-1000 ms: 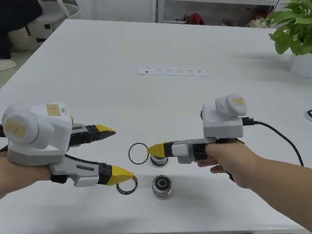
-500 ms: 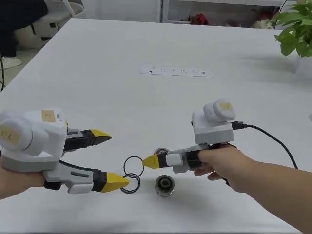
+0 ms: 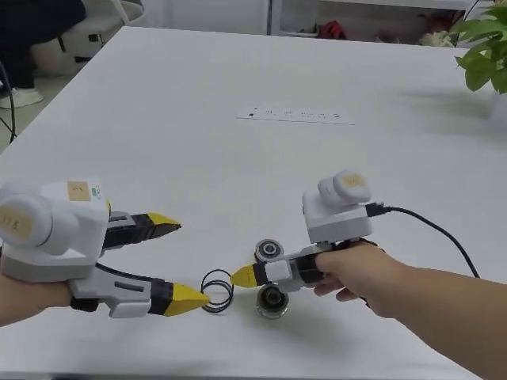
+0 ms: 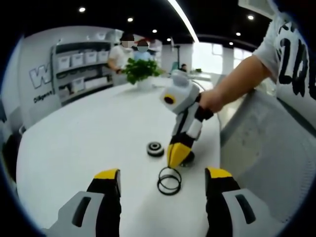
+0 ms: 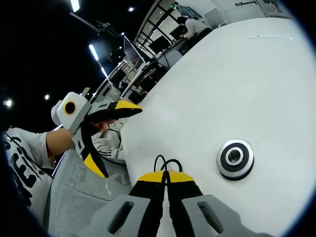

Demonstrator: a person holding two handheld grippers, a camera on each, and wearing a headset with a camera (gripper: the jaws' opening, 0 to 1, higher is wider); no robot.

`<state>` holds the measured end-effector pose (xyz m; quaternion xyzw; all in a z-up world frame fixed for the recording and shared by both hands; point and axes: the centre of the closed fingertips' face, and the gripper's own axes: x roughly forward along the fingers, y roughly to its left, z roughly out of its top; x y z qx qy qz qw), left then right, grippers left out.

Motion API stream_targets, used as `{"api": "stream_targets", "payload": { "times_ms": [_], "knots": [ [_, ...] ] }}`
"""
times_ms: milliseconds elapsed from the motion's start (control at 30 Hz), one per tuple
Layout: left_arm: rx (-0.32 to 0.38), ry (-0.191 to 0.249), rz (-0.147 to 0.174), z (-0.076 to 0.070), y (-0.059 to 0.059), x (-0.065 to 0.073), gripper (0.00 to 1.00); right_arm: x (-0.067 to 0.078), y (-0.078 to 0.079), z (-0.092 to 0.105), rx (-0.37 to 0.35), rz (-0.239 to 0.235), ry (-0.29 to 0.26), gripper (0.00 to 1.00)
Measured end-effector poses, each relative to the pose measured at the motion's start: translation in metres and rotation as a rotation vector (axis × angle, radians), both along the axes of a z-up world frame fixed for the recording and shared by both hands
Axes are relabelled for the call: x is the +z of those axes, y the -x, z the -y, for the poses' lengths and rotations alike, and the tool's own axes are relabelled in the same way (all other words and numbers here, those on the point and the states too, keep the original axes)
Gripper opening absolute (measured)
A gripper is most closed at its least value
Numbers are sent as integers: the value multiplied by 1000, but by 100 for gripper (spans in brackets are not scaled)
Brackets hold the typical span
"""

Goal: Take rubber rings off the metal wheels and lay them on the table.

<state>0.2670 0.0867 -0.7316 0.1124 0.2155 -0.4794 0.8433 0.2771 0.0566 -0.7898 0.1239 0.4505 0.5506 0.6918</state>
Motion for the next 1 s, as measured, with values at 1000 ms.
{"api": "stream_targets", "payload": {
  "times_ms": [1000],
  "knots": [
    [0, -15, -23, -3, 5, -9, 70, -15, 2, -4, 36, 57, 69, 3]
  ]
}}
